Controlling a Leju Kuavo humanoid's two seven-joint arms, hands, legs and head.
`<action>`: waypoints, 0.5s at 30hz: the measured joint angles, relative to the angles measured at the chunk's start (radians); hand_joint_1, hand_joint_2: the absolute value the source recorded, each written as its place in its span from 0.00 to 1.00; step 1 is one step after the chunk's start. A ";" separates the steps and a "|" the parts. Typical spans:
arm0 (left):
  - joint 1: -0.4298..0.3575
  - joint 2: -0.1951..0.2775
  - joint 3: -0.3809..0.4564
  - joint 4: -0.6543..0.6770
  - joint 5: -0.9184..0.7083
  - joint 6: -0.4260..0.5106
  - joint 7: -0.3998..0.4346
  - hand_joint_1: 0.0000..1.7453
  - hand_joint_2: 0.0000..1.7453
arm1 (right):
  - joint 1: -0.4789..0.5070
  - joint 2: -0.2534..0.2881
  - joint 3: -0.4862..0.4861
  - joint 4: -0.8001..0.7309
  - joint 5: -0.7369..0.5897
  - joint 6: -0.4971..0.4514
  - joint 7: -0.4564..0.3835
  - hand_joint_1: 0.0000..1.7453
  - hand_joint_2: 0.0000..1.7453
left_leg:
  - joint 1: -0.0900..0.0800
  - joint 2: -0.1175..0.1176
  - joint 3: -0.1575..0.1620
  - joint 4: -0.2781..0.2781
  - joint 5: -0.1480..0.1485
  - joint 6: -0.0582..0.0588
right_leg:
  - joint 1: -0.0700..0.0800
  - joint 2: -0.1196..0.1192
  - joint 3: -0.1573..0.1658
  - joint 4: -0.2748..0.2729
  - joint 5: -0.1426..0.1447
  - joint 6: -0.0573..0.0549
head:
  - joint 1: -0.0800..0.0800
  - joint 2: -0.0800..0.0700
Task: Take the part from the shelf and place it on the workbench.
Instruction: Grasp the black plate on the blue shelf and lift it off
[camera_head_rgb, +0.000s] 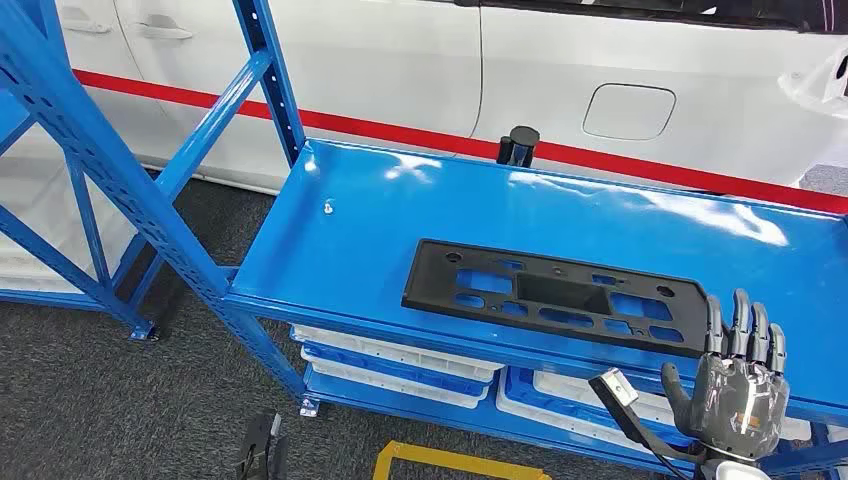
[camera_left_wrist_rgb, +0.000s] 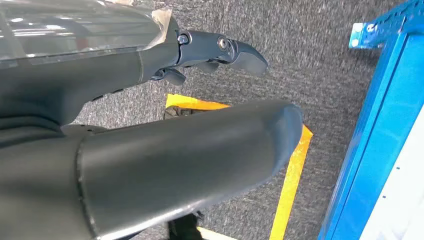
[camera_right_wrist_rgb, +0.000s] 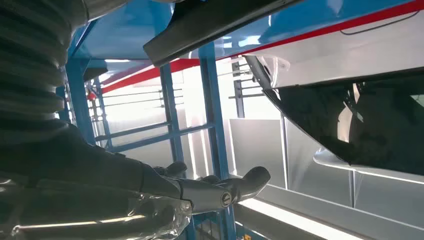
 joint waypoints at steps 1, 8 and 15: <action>0.000 0.000 0.000 0.000 0.000 0.000 0.000 0.00 0.00 | 0.000 0.000 0.000 0.001 0.000 0.001 0.000 0.00 1.00 | 0.000 -0.001 0.003 0.000 -0.003 -0.001 | -0.001 0.000 0.004 -0.019 0.014 0.006 | 0.000 0.000; -0.001 0.001 -0.006 0.000 0.003 0.001 0.000 0.00 0.00 | 0.000 0.002 -0.003 0.004 -0.001 0.003 -0.001 0.00 1.00 | -0.009 -0.005 0.037 0.000 -0.045 -0.027 | 0.001 0.000 0.132 -0.322 0.168 0.001 | 0.002 0.000; -0.001 0.003 -0.017 0.000 0.013 0.007 0.000 0.00 0.00 | -0.001 0.003 -0.004 0.004 -0.018 0.008 -0.011 0.00 1.00 | 0.002 0.000 -0.099 0.258 -0.162 -0.058 | -0.010 0.000 0.157 -0.327 0.149 -0.044 | -0.005 0.000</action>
